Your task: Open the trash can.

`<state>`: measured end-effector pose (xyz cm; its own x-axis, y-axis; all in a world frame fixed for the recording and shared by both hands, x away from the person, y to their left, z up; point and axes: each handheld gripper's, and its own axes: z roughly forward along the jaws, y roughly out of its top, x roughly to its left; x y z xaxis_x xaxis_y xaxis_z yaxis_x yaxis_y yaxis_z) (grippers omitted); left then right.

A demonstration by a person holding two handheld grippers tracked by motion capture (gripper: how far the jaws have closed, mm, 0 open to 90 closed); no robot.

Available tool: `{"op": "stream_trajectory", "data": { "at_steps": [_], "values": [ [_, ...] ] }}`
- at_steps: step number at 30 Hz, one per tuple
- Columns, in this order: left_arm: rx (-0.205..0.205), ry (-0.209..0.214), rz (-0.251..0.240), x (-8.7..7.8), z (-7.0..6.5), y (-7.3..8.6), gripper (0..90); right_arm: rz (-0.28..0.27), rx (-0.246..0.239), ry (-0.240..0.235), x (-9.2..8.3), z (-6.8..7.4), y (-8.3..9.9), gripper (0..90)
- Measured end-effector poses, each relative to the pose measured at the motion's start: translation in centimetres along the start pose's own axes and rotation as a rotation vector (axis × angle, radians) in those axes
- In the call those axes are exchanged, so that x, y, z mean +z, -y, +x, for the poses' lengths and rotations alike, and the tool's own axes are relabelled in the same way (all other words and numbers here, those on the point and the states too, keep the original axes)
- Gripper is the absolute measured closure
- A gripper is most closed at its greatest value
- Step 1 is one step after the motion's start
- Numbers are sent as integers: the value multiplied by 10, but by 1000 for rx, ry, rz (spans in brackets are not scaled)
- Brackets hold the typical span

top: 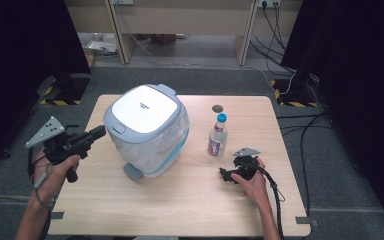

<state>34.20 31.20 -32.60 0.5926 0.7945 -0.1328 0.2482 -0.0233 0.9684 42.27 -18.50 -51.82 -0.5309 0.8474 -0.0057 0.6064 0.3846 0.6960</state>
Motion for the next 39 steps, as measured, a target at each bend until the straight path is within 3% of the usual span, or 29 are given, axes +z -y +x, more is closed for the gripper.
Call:
{"op": "stream_trajectory", "data": {
  "at_steps": [6,17,19,27,31,33,37,39],
  "values": [
    [18,15,5,11,-5,-8,895,-2,-1,4,0,0,0,4],
    [27,30,27,28,-9,-7,895,-1,-1,5,0,0,0,4],
    [52,12,33,30,-12,-9,895,-1,-1,5,0,0,0,4],
    [62,-6,29,30,-14,-6,895,-1,-1,7,0,1,0,4],
    [116,-46,38,31,-20,-6,896,0,-1,7,0,1,0,4],
    [98,-37,42,31,-18,-7,896,0,0,7,0,1,0,4],
    [110,-43,35,31,-19,-6,896,-1,2,10,0,1,0,3],
    [96,-32,17,31,-17,-3,896,-1,3,10,0,2,0,3]
  ]
}}
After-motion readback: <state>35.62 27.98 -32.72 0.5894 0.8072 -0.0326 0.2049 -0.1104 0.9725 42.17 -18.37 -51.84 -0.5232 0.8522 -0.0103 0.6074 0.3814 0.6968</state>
